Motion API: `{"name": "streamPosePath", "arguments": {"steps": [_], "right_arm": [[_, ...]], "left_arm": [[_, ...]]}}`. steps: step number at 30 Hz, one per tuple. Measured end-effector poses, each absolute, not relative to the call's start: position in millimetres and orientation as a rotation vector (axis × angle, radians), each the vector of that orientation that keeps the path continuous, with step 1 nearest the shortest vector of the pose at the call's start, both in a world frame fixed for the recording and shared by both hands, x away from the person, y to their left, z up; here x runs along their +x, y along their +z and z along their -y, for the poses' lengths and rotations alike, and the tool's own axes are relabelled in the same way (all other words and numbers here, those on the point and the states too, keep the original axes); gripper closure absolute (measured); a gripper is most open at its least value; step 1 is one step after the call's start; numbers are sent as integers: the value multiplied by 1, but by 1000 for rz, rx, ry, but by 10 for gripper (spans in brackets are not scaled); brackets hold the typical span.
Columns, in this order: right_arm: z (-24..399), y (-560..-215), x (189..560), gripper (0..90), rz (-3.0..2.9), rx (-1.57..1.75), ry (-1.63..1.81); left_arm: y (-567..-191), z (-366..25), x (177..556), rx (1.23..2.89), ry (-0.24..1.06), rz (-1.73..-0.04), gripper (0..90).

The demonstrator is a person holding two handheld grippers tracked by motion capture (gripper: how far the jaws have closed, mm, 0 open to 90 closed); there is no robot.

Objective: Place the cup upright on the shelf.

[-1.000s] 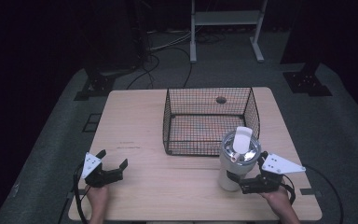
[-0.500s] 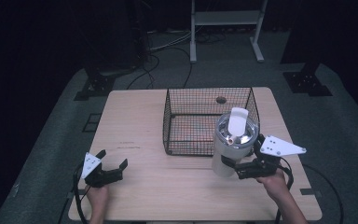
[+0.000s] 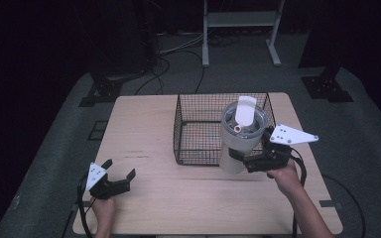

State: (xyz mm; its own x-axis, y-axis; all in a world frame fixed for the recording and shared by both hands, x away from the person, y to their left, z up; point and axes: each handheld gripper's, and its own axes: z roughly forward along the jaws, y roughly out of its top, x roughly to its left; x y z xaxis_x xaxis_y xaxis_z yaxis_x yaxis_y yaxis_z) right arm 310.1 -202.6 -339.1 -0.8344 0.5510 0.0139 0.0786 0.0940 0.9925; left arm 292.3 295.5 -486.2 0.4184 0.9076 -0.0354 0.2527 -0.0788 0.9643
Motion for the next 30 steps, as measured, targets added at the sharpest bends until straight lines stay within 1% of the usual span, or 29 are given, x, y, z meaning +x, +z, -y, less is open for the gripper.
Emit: {"name": "streamPosePath", "arguments": {"steps": [15, 30], "right_arm": [[190, -318, 347, 76, -2038, 638, 1766], [160, -303, 388, 75, -2100, 592, 1731]], "left_arm": [[-486, -296, 292, 1588, 758, -1046, 0], [-486, -297, 292, 1577, 753, -1043, 0]]}}
